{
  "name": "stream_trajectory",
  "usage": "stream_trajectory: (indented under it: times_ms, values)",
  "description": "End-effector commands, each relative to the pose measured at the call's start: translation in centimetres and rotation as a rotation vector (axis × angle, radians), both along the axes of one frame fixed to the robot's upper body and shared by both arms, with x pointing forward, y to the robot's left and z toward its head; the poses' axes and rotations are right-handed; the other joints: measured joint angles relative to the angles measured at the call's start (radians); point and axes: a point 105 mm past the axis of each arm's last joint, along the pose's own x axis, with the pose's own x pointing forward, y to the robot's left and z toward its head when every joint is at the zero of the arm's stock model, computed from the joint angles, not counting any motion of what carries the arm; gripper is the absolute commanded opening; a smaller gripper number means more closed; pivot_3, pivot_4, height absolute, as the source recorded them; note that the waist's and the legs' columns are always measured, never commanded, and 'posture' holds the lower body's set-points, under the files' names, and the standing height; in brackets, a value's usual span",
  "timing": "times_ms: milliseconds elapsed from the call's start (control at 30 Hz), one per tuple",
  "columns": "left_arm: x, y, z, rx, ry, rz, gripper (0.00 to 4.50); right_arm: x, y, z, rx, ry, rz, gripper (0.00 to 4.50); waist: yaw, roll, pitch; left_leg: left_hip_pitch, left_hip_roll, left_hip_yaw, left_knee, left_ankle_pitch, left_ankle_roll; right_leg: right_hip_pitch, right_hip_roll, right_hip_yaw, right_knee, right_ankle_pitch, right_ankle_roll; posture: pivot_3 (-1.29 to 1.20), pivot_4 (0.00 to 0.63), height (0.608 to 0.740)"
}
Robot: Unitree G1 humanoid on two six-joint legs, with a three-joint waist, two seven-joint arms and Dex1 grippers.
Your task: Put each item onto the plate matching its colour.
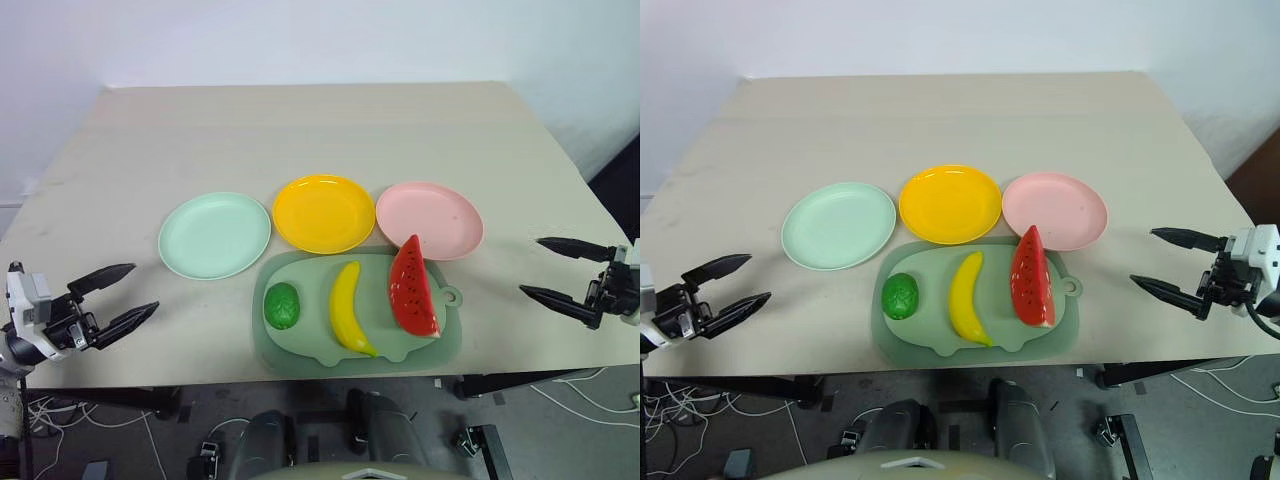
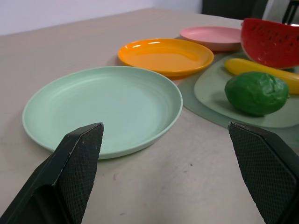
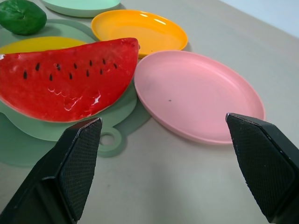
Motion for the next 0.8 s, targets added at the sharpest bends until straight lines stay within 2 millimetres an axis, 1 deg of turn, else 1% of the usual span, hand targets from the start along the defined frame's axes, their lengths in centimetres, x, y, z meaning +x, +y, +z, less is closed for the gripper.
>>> stream_trajectory:
  times_ms: [33, 133, 233, 500, 633, 800]
  values:
    - [0.1, 0.0, 0.8, 0.000, -0.052, 0.020, 4.48, 0.0, -0.4, 1.0, -0.020, -0.056, -0.010, 4.50, 0.001, 0.000, 0.000, 0.000, 0.000, 0.000, 0.000, 0.000, 0.000, 0.000, 0.000, 0.000, 0.000, 0.000, 0.000, 0.00, 0.150, 0.736]
    - [0.3, -0.2, 0.8, -0.004, -0.054, 0.024, 4.48, 0.1, -0.1, 0.7, -0.019, -0.070, -0.012, 4.50, 0.001, 0.000, 0.000, 0.000, 0.000, 0.000, 0.000, 0.000, 0.000, 0.000, 0.000, 0.000, 0.000, 0.000, 0.000, 0.00, 0.150, 0.736]
    - [0.5, -0.1, 1.3, -0.006, -0.069, 0.030, 4.48, 0.1, 0.0, 1.0, -0.002, -0.081, -0.020, 4.50, 0.001, 0.000, 0.000, 0.000, 0.000, 0.000, 0.000, 0.000, 0.000, 0.000, 0.000, 0.000, 0.000, 0.000, 0.000, 0.00, 0.150, 0.736]
    - [0.8, 0.2, 2.4, -0.011, -0.099, 0.016, 4.48, -0.6, 0.1, 0.6, 0.000, -0.069, -0.008, 4.50, 0.000, 0.000, 0.000, 0.000, 0.000, 0.000, 0.000, 0.000, 0.000, 0.000, 0.000, 0.000, 0.000, 0.000, 0.000, 0.00, 0.150, 0.736]
    - [1.3, -0.8, 3.7, -0.027, -0.132, -0.033, 4.48, -0.8, 0.4, 0.9, 0.020, -0.065, 0.016, 4.50, 0.002, 0.000, 0.000, 0.000, 0.000, 0.000, 0.000, 0.000, 0.000, 0.001, 0.000, 0.000, 0.000, 0.000, 0.000, 0.00, 0.150, 0.736]
    - [2.0, -2.6, 4.8, -0.033, -0.162, -0.109, 4.48, -1.1, 1.8, 1.4, 0.050, -0.092, 0.074, 4.50, 0.001, 0.000, 0.000, 0.000, -0.001, 0.000, 0.000, 0.000, 0.000, 0.001, 0.000, 0.000, 0.000, 0.000, 0.000, 0.00, 0.150, 0.736]
